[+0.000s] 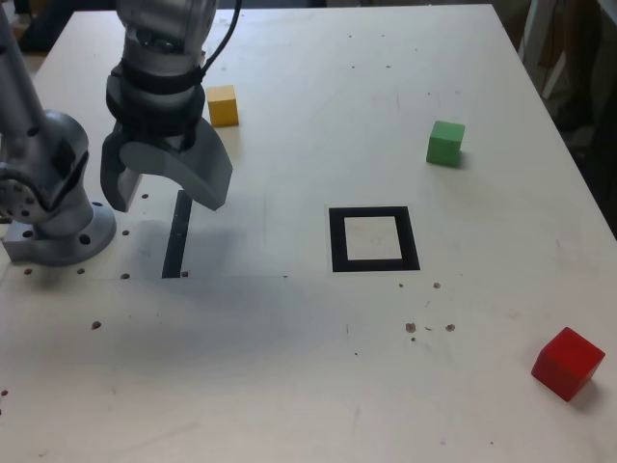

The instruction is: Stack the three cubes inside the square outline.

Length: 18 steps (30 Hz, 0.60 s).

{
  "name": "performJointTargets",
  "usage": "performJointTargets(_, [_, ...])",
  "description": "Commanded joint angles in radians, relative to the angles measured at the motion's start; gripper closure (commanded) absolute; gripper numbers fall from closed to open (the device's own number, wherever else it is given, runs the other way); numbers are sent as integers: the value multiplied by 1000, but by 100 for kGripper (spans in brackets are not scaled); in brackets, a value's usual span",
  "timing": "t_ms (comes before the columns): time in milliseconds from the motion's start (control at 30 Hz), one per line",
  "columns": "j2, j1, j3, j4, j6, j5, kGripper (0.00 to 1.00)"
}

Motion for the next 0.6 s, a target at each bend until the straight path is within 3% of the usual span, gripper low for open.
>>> performJointTargets(0, [1, -1, -4, 4, 2, 2, 1])
performJointTargets(567, [2, -1, -23, 4, 2, 6, 1])
